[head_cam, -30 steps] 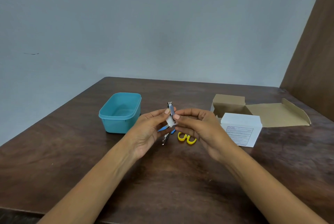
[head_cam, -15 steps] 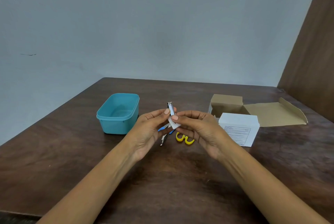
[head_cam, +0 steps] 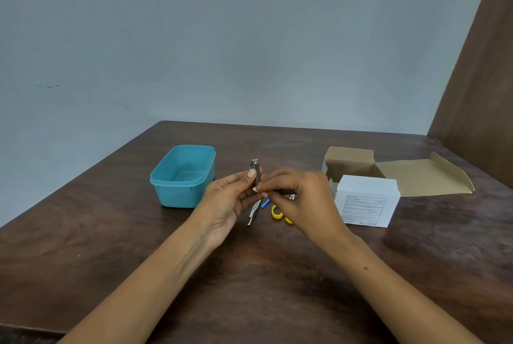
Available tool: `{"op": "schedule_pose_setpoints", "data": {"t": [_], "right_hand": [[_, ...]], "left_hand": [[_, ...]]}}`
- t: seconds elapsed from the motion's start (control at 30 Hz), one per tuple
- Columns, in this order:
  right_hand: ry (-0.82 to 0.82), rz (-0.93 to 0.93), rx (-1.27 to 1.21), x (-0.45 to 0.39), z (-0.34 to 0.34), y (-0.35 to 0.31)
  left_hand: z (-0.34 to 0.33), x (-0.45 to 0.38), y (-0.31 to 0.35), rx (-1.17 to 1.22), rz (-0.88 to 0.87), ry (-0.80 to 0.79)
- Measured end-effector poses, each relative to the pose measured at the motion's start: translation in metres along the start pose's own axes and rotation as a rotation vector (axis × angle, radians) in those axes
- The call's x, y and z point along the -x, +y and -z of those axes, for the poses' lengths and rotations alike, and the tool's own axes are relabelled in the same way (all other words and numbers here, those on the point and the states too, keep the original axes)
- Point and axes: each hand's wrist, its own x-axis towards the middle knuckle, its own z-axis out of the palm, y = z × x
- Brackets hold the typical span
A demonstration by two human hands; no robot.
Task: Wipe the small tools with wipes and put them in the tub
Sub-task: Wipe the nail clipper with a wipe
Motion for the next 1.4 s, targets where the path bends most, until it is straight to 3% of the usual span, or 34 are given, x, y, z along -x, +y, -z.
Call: {"op": "schedule_pose_setpoints", "data": {"t": [0.13, 0.23, 0.3, 0.4, 0.53, 1.07, 1.23, 1.4], "right_hand": [[0.050, -0.143, -0.057, -0.003, 0.006, -0.001], [0.213, -0.278, -0.168, -0.007, 0.019, 0.001], [0.245, -0.282, -0.192, -0.009, 0.025, 0.000], [0.218, -0.245, -0.163, -0.007, 0.023, -0.004], [0.150, -0.163, -0.076, -0.006, 0.019, -0.006], [0.163, -0.213, -0.077, -0.002, 0.011, 0.001], [0.148, -0.025, 0.058, 0.001, 0.005, -0.005], [0.206, -0.016, 0.142, 0.000, 0.011, 0.002]], "left_hand": [[0.003, -0.002, -0.003, -0.157, -0.085, 0.043], [0.006, -0.002, -0.006, -0.589, -0.321, 0.074], [0.003, 0.001, -0.006, -0.762, -0.427, 0.048], [0.000, 0.005, -0.005, -0.838, -0.461, 0.019], [0.000, 0.007, -0.004, -0.848, -0.461, 0.001], [0.004, 0.002, -0.009, -0.885, -0.443, 0.035], [0.005, 0.002, -0.007, -0.777, -0.413, 0.055], [0.001, 0.005, -0.006, -0.713, -0.315, -0.010]]}}
